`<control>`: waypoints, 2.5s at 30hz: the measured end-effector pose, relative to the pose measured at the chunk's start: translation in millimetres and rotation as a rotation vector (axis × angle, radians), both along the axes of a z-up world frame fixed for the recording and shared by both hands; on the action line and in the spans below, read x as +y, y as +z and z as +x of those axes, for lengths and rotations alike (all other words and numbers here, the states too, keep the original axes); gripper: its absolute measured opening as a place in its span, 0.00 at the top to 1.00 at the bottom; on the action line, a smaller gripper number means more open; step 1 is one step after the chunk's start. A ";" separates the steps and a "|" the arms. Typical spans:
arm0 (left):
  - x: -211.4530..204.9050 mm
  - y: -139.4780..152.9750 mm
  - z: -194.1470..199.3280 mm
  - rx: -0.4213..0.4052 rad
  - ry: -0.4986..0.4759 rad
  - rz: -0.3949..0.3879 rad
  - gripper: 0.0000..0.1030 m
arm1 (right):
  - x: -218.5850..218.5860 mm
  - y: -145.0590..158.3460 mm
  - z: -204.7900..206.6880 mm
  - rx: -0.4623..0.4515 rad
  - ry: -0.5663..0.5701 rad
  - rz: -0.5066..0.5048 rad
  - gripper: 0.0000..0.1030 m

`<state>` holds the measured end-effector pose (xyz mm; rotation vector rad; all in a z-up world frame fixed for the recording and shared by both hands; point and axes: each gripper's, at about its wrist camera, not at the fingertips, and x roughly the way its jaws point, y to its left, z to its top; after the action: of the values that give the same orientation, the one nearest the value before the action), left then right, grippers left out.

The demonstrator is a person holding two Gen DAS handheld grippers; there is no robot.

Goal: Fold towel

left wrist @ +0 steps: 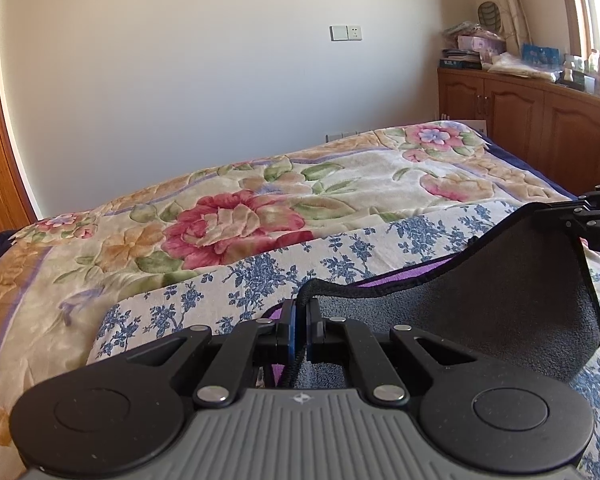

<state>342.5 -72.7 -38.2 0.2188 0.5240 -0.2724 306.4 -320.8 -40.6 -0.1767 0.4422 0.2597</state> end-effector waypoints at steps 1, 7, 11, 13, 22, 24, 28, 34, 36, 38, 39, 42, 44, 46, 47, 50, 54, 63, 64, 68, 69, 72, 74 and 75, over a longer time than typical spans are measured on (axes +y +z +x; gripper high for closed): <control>-1.4 -0.3 1.7 -0.003 0.001 0.000 0.94 | 0.2 -0.1 1.4 -0.001 0.000 -0.005 0.96; -7.5 -3.1 12.1 -0.005 0.004 0.003 0.94 | 1.1 -2.9 11.6 -0.001 0.006 -0.043 0.96; -10.3 -4.0 15.8 -0.028 0.012 0.015 0.94 | 1.3 -5.1 18.6 0.005 0.014 -0.068 0.96; -10.9 -5.2 18.2 -0.031 0.016 0.018 0.94 | 1.1 -6.4 21.9 0.006 0.015 -0.075 0.96; -10.7 -16.5 31.6 -0.019 0.036 0.027 0.94 | 0.2 -18.1 39.3 0.027 -0.010 -0.079 0.96; -10.2 -19.7 35.1 -0.012 0.041 0.027 0.94 | 0.2 -21.3 42.4 0.031 -0.016 -0.079 0.96; -10.0 -25.6 41.8 -0.007 0.050 0.036 0.94 | 0.2 -27.7 47.5 0.037 -0.024 -0.081 0.96; -8.3 -32.1 53.5 -0.001 0.061 0.041 0.94 | -3.5 -35.8 54.1 0.042 -0.044 -0.082 0.96; -7.6 -34.6 55.6 0.005 0.064 0.039 0.94 | -4.7 -38.8 56.8 0.053 -0.049 -0.077 0.96; -7.1 -38.7 56.2 0.014 0.068 0.033 0.94 | -5.6 -43.0 58.6 0.064 -0.051 -0.075 0.96; -7.1 -41.0 56.6 0.018 0.071 0.034 0.94 | -5.5 -45.2 59.1 0.069 -0.051 -0.077 0.96; -8.5 -47.8 58.2 0.029 0.073 0.041 0.94 | -4.9 -50.8 60.3 0.081 -0.053 -0.083 0.96; -9.8 -51.3 59.1 0.033 0.072 0.045 0.94 | -5.6 -53.8 61.4 0.090 -0.055 -0.081 0.96; -10.8 -54.2 60.2 0.038 0.070 0.047 0.94 | -6.3 -55.6 62.7 0.094 -0.059 -0.080 0.96; -11.3 -55.0 61.0 0.037 0.070 0.050 0.94 | -6.7 -56.2 63.1 0.094 -0.060 -0.079 0.96; -11.7 -56.2 62.9 0.032 0.071 0.051 0.94 | -7.3 -57.1 63.8 0.090 -0.059 -0.080 0.96; -11.6 -57.1 63.9 0.031 0.072 0.049 0.94 | -8.2 -60.1 64.9 0.091 -0.059 -0.080 0.96; -13.1 -63.7 67.3 0.041 0.068 0.062 0.94 | -9.0 -66.3 66.5 0.106 -0.059 -0.079 0.96; -13.8 -64.7 67.5 0.043 0.067 0.065 0.94 | -8.7 -66.8 66.2 0.109 -0.061 -0.078 0.96; -15.9 -67.3 68.0 0.056 0.075 0.070 0.69 | -8.9 -66.6 66.3 0.120 -0.075 -0.080 0.84; -16.0 -67.4 67.5 0.058 0.072 0.064 0.63 | -9.3 -66.4 65.2 0.122 -0.068 -0.078 0.75; -17.4 -65.6 62.5 0.047 0.067 0.056 0.44 | -11.0 -62.0 59.2 0.112 -0.061 -0.063 0.48; -17.4 -62.3 59.7 0.046 0.070 0.047 0.37 | -11.5 -57.5 55.1 0.112 -0.062 -0.057 0.48; -17.1 -59.8 58.0 0.047 0.073 0.036 0.35 | -11.1 -54.6 53.4 0.110 -0.062 -0.057 0.48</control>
<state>400.5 -89.8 -97.9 0.2285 0.5828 -0.1977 359.8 -331.9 -95.2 -0.2043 0.5641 0.1969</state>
